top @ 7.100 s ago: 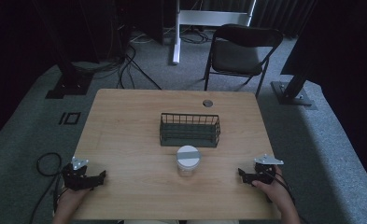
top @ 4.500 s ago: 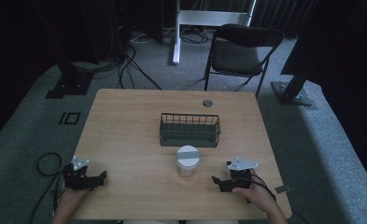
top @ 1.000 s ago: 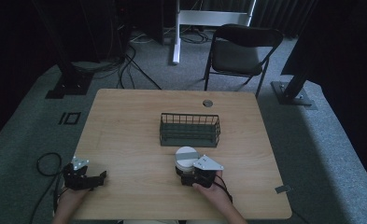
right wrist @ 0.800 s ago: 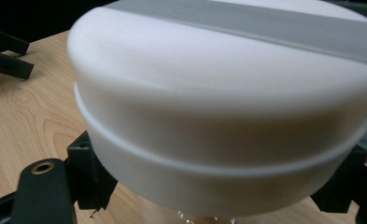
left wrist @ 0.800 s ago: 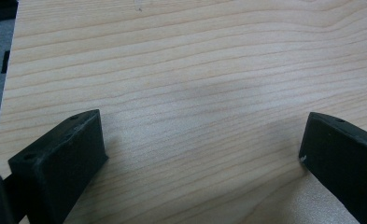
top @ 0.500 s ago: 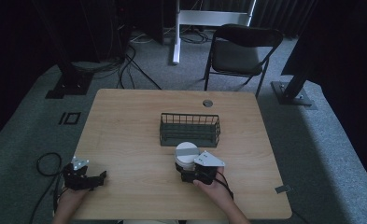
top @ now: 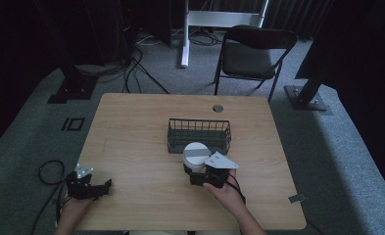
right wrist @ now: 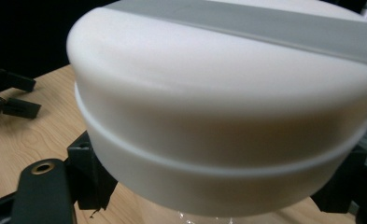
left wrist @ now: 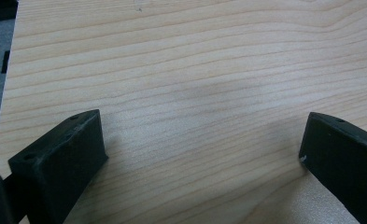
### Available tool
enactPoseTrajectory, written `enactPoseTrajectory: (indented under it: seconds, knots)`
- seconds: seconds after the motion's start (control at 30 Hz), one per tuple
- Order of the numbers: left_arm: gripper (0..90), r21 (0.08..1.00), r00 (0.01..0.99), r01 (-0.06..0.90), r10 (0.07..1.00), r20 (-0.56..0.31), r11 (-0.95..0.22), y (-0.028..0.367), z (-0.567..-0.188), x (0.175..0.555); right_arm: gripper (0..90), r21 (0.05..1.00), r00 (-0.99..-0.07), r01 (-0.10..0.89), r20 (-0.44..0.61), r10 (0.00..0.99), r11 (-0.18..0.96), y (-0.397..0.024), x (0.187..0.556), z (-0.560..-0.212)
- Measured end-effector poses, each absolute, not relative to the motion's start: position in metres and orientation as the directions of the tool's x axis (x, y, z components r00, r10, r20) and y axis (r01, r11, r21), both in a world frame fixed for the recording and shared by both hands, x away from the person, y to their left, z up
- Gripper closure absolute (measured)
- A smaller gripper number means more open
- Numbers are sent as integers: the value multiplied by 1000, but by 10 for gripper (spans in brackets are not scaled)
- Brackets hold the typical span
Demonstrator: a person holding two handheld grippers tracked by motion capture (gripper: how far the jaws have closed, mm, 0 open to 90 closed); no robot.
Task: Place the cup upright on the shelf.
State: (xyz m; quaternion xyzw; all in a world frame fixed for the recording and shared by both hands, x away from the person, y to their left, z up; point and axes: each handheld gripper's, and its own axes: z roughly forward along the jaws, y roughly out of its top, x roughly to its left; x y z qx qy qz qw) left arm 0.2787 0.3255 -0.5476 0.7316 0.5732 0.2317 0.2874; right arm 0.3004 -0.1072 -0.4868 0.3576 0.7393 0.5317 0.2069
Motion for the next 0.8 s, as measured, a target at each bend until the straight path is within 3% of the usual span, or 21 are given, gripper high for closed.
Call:
enactPoseTrajectory:
  seconds: [0.8]
  knots:
    - [5,686,236,706,972,10,-178,325,-548,279,184,963,-609,251,80,789,96,-100,336,-447]
